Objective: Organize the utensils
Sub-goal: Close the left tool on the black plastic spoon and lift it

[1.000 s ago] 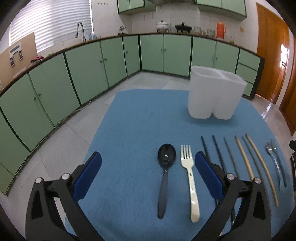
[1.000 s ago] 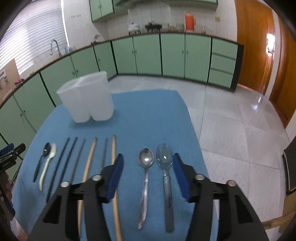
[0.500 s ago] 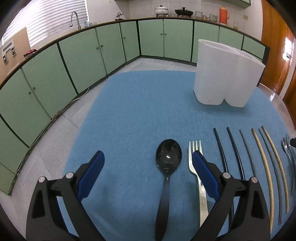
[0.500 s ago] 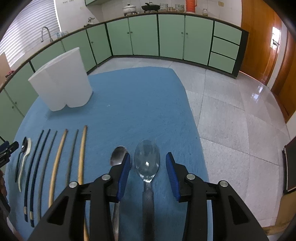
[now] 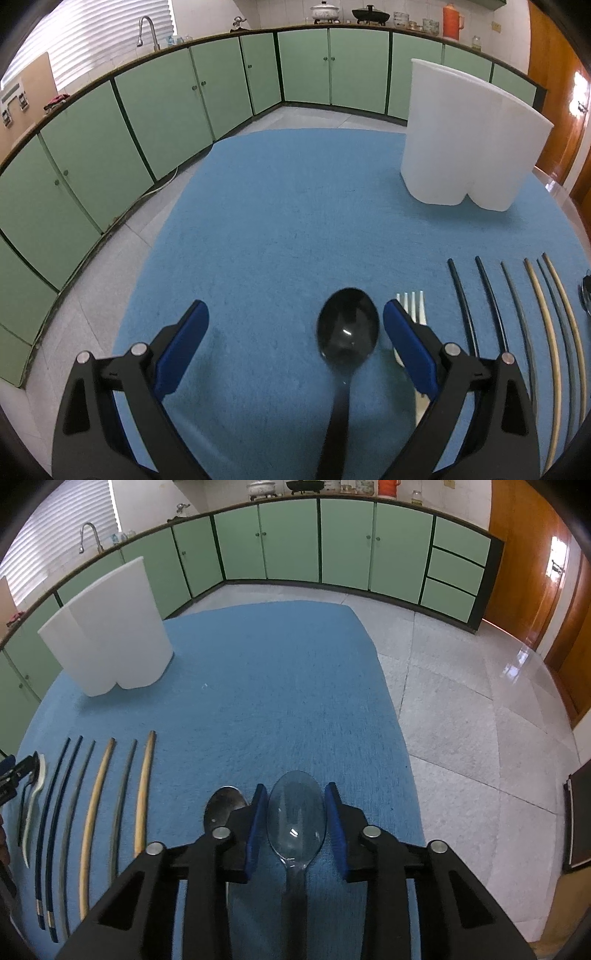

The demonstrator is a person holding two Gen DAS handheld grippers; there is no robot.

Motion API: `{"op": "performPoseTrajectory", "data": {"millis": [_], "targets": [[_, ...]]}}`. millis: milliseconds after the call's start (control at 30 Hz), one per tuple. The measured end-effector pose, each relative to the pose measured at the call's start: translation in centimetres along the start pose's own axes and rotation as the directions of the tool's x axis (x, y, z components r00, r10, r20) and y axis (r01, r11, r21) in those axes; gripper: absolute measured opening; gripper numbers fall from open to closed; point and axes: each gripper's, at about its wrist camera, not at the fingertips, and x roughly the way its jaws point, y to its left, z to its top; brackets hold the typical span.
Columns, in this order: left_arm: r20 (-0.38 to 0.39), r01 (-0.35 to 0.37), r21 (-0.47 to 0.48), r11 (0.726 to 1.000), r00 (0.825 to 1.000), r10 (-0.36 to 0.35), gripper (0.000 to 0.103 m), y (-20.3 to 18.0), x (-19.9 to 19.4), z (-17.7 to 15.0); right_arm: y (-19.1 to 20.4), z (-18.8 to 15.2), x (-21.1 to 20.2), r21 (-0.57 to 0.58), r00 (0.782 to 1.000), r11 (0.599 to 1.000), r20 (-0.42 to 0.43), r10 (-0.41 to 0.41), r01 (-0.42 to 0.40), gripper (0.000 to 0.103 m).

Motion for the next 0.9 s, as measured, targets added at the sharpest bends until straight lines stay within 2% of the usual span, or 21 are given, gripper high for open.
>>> {"op": "performPoseTrajectory", "data": {"millis": [233,367,667,733,833,900], "targets": [[-0.024,0.007,0.006,1.000,1.000,-0.007,0.092,0.3,0.7,0.0,0.1,-0.4,-0.5,0.012,1.000,1.000,0.009,0.002,-0.002,0.031],[-0.035,0.012,-0.009,1.000,0.999,-0.012,0.081,0.8,1.0,0.6,-0.1,-0.6,-0.7,0.013,1.000,1.000,0.009,0.001,-0.001,0.031],[-0.052,0.039,-0.014,0.999,0.998,-0.040,0.077,0.6,1.3,0.9,0.1,-0.2,-0.6,0.006,1.000,1.000,0.000,-0.008,0.008,0.032],[-0.051,0.049,-0.014,0.999,0.997,-0.049,0.071,0.7,1.3,1.0,0.0,-0.1,-0.6,0.008,1.000,1.000,-0.005,-0.009,0.009,0.032],[-0.043,0.063,-0.006,0.998,0.997,-0.063,0.053,0.5,1.0,0.6,0.2,0.0,-0.5,-0.009,1.000,1.000,-0.009,-0.014,0.014,0.032],[-0.041,0.076,0.002,0.997,0.996,-0.076,0.034,0.4,0.9,0.6,0.1,0.0,-0.4,-0.004,1.000,1.000,-0.012,-0.009,0.009,0.031]]}}
